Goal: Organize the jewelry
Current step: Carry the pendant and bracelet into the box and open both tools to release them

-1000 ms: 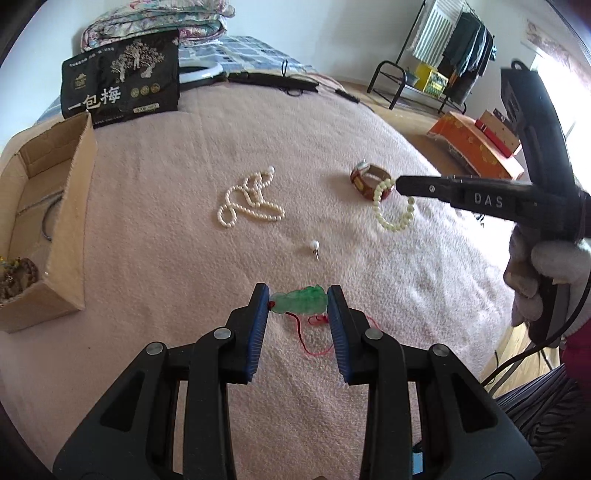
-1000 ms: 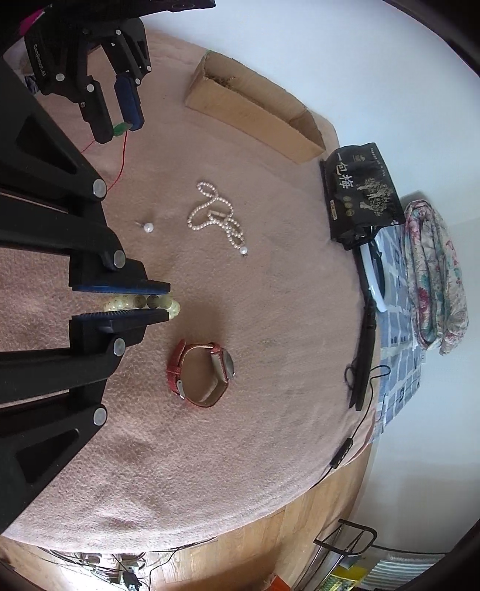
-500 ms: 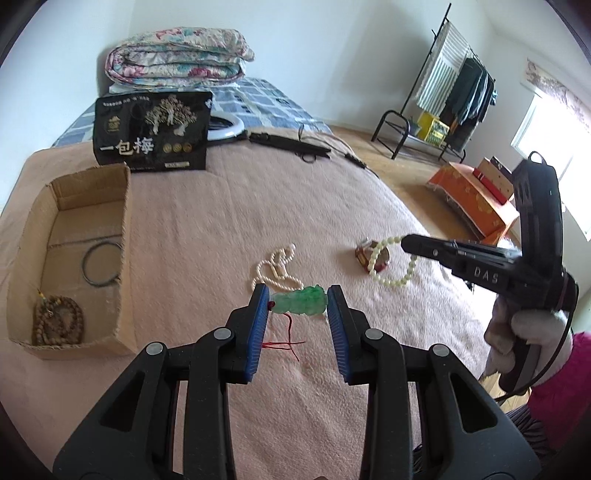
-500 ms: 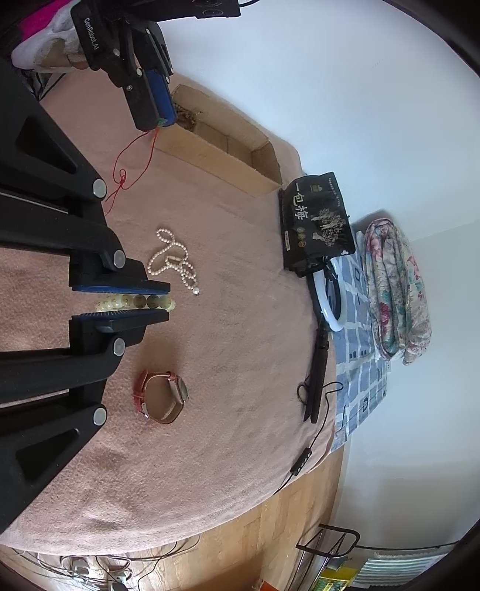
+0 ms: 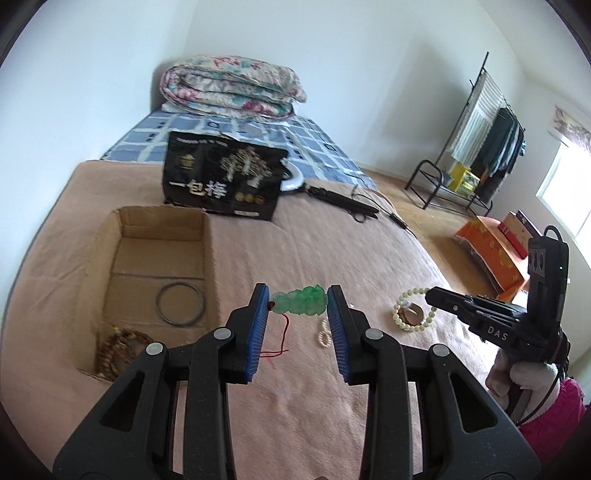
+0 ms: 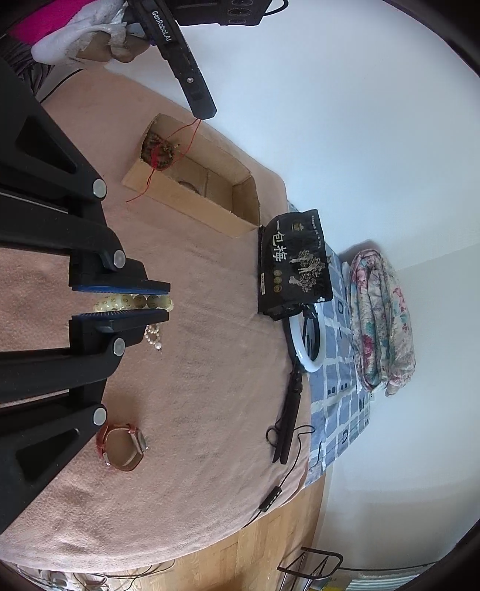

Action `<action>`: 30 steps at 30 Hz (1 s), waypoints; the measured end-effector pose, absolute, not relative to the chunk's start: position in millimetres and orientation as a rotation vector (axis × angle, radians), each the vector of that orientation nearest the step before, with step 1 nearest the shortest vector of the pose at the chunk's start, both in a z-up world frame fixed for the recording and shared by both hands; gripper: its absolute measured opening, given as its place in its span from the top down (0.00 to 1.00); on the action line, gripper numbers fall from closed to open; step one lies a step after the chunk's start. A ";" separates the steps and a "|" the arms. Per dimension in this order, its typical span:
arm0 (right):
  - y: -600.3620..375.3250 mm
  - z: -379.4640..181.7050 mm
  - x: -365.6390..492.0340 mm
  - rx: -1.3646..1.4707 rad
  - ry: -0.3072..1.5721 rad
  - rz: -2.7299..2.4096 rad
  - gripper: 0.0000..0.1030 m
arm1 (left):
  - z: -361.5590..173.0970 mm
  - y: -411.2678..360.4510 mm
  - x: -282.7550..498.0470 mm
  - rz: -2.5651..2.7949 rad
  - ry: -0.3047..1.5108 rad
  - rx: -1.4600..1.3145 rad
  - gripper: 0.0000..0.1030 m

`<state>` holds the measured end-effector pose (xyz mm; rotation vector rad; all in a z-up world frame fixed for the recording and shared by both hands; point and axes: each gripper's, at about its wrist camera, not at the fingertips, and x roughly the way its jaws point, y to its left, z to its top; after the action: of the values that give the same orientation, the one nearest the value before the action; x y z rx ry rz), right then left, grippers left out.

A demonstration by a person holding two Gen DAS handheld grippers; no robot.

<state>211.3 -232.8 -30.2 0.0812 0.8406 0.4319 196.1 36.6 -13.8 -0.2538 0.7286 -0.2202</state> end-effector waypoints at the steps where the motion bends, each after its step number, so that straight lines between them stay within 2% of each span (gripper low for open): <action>1: -227.7 -28.6 213.4 0.077 0.837 0.441 0.95 | -12.2 43.0 197.3 -0.207 0.724 -0.252 0.69; 15: -136.5 -5.7 261.9 0.027 0.787 0.597 0.95 | -27.2 117.8 204.4 -0.070 0.741 -0.304 0.69; 30: -40.0 -22.0 306.3 -0.025 0.811 0.737 0.95 | -45.5 124.0 210.4 -0.049 0.790 -0.337 0.69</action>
<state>306.3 -40.0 -22.0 -0.0255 0.8114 0.7366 210.4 124.0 -45.5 -0.3371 0.7902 -0.0492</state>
